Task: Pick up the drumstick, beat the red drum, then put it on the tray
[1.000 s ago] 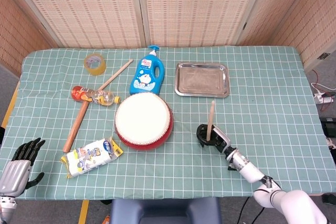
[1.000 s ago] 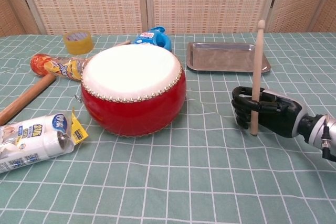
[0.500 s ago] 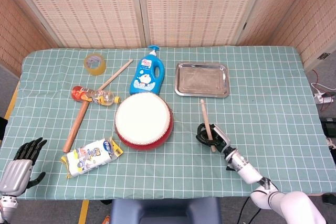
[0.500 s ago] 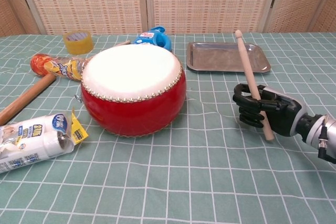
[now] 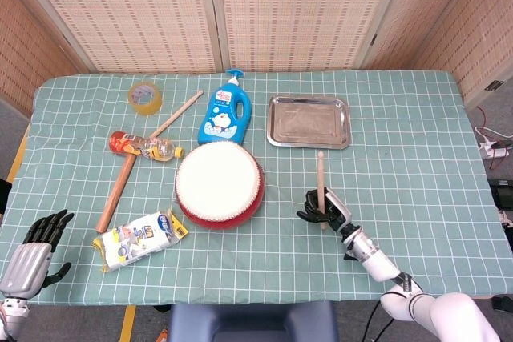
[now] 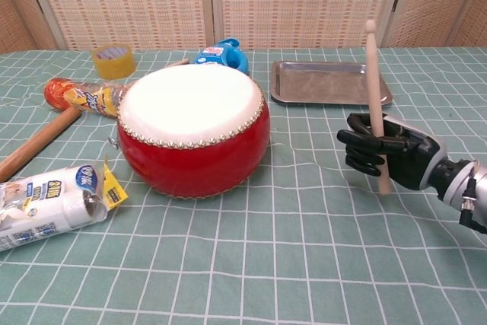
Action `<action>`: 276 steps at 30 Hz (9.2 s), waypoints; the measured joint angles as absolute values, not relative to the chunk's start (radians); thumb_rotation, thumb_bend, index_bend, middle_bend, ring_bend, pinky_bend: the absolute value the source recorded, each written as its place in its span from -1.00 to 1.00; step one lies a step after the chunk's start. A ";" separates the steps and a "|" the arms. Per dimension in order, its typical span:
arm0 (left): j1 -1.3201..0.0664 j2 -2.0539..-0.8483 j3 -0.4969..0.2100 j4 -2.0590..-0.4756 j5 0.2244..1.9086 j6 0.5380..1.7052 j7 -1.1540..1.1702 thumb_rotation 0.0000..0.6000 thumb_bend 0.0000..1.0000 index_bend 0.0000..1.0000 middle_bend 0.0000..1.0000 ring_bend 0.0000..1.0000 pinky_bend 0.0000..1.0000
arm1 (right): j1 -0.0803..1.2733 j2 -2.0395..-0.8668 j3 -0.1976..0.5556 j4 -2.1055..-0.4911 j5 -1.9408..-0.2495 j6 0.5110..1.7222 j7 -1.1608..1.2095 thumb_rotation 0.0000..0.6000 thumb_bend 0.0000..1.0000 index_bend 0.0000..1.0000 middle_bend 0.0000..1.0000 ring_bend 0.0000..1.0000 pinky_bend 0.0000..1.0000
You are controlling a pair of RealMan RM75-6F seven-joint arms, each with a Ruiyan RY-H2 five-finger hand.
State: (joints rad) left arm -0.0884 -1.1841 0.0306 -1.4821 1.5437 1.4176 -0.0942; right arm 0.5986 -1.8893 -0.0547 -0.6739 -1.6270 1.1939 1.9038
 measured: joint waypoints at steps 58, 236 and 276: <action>-0.068 -1.204 0.039 -1.413 1.568 1.464 -0.158 1.00 -0.54 -0.87 -1.00 -1.00 -1.00 | 1.083 -1.665 0.180 -1.197 -1.032 0.902 -0.669 1.00 1.00 1.00 1.00 1.00 1.00; -0.046 -1.168 0.031 -1.493 1.541 1.482 -0.099 1.00 -0.54 -0.87 -1.00 -1.00 -1.00 | 1.098 -1.933 0.304 -0.304 -1.125 0.496 0.218 1.00 0.26 -0.05 -0.07 -0.52 -0.41; -0.057 -1.179 0.013 -1.448 1.555 1.486 -0.153 1.00 -0.54 -0.87 -1.00 -1.00 -1.00 | 0.848 -1.655 0.244 -0.757 -1.261 0.951 0.157 1.00 -0.33 -0.25 -0.40 -0.62 -0.42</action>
